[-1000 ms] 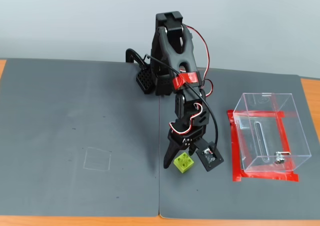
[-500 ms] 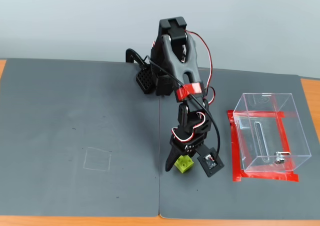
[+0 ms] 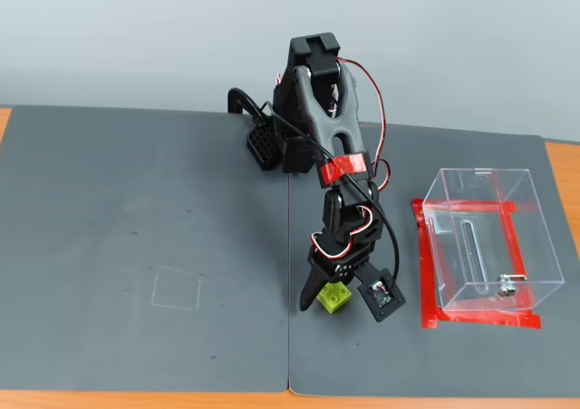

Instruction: Pick the green lego block and place it into the transparent box

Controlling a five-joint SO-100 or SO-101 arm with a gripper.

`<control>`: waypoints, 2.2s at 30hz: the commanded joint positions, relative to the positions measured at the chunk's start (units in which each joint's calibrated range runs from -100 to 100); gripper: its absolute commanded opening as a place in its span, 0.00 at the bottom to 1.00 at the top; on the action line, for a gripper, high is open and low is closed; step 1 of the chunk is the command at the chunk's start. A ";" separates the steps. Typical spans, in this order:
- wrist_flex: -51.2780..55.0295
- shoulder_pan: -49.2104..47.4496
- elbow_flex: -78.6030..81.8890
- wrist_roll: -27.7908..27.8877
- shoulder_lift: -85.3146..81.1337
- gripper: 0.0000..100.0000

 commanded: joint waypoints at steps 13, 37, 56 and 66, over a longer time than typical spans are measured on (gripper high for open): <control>-0.57 0.46 -1.84 -0.35 -0.47 0.21; 1.69 -4.32 -1.75 -0.40 -15.90 0.04; 1.43 -18.86 1.96 -0.04 -35.65 0.04; 1.34 -29.90 -5.27 0.01 -34.30 0.04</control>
